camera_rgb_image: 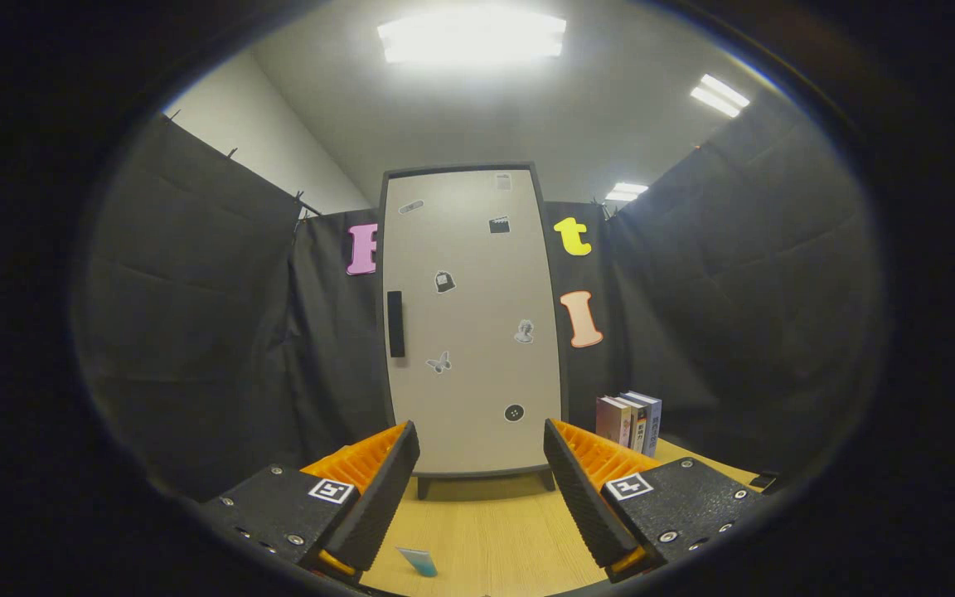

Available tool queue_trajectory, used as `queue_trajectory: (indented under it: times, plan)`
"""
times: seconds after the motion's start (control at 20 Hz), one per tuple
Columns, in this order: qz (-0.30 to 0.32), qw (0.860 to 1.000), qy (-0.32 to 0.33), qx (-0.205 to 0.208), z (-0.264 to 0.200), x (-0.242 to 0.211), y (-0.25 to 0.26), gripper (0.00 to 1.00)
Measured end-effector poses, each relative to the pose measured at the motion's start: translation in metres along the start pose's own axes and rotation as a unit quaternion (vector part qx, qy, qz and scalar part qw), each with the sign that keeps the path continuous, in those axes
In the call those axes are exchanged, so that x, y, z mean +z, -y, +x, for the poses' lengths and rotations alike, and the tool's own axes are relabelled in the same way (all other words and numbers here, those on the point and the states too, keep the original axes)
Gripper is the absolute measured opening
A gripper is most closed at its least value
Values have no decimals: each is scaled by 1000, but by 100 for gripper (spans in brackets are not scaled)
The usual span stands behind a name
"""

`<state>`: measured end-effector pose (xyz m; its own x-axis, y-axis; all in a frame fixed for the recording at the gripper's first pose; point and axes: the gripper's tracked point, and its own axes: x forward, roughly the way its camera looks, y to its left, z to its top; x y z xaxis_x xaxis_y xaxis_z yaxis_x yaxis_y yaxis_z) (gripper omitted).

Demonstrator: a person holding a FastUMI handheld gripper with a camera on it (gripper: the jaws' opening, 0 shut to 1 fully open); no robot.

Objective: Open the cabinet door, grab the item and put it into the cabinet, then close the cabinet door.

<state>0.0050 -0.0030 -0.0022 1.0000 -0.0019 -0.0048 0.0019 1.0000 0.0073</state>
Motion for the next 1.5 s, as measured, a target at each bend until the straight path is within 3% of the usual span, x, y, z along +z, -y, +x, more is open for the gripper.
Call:
queue_trajectory:
  times: [0.4,1.1,1.5]
  plan:
    - [5,1000,9,13,30,20,-13,94]
    - [0,997,25,77,170,82,-76,94]
    - [-17,995,7,95,249,79,-119,94]
